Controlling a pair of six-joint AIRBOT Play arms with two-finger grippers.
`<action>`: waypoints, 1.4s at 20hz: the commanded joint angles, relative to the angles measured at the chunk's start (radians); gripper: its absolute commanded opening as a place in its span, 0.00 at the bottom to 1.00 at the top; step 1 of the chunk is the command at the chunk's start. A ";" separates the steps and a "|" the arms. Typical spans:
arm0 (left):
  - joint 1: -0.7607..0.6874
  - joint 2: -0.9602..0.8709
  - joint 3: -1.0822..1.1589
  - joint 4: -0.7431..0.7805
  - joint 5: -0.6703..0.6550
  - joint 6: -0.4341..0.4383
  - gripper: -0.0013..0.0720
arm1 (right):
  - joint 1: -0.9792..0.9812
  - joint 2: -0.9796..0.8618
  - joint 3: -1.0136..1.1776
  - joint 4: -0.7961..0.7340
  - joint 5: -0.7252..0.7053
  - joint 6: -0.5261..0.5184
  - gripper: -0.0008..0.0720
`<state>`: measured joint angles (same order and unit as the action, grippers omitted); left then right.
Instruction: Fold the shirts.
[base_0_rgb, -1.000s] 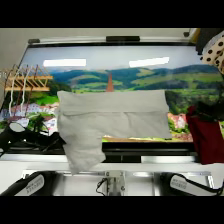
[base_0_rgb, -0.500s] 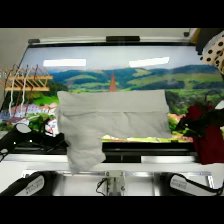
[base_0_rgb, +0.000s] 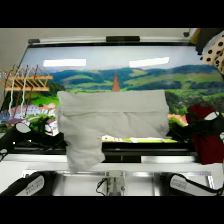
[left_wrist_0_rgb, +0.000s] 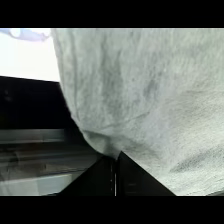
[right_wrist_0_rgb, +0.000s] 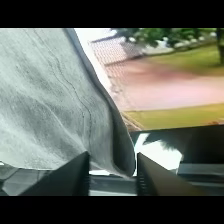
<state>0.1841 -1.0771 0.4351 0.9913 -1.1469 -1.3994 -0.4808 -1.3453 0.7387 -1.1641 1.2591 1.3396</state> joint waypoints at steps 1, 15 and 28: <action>0.000 0.001 0.002 -0.006 -0.016 0.000 0.06 | 0.001 0.000 -0.020 0.007 -0.063 0.001 0.39; 0.000 -0.071 0.511 -0.005 -0.064 0.158 0.06 | 0.161 0.035 0.273 0.022 -0.167 -0.020 0.10; 0.000 -0.688 1.177 -0.096 -0.043 0.056 0.06 | 0.306 -0.460 0.826 -0.072 -0.275 0.192 0.10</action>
<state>0.1837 -1.6531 1.5131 0.9337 -1.1984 -1.3216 -0.1844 -1.7237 1.4929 -1.2301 1.0004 1.4910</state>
